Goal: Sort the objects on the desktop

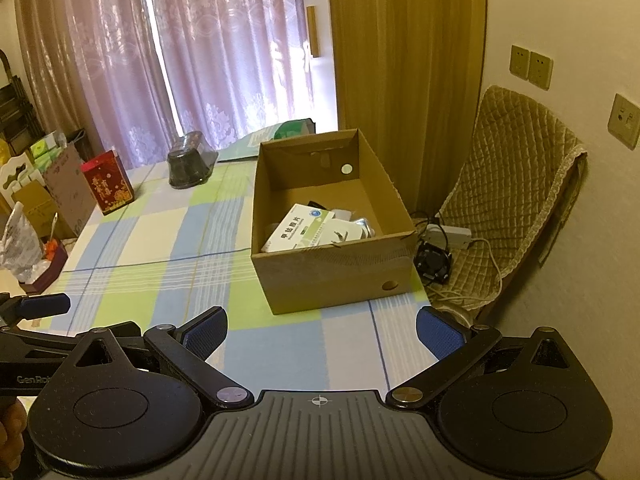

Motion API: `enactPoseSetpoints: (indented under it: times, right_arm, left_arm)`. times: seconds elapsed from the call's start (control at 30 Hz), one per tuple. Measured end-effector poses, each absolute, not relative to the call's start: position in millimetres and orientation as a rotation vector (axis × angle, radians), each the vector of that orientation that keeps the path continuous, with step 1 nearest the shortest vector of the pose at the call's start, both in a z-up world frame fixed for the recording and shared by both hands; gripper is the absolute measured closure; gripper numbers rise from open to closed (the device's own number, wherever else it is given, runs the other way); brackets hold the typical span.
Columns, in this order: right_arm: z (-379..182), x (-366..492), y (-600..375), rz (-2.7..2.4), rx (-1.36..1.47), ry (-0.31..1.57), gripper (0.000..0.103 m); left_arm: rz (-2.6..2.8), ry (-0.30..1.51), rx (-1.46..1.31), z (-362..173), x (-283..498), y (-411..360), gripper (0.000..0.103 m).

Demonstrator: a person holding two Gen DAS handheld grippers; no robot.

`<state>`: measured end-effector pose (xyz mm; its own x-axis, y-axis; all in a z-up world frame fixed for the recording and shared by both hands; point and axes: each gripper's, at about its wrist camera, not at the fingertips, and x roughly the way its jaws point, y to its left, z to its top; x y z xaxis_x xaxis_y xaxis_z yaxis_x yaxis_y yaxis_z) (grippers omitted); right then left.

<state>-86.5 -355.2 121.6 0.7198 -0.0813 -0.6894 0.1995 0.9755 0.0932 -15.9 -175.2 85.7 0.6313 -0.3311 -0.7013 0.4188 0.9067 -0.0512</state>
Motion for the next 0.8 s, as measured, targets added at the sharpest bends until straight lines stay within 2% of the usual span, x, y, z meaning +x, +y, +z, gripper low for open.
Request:
enactPoseSetpoints:
  times: [0.8]
  right_arm:
    - [117.0,-89.5,-352.7,-0.152,0.166,0.769,0.0]
  left_arm:
    - [-0.427,0.795,0.118,81.0,-15.2,-173.5,0.001]
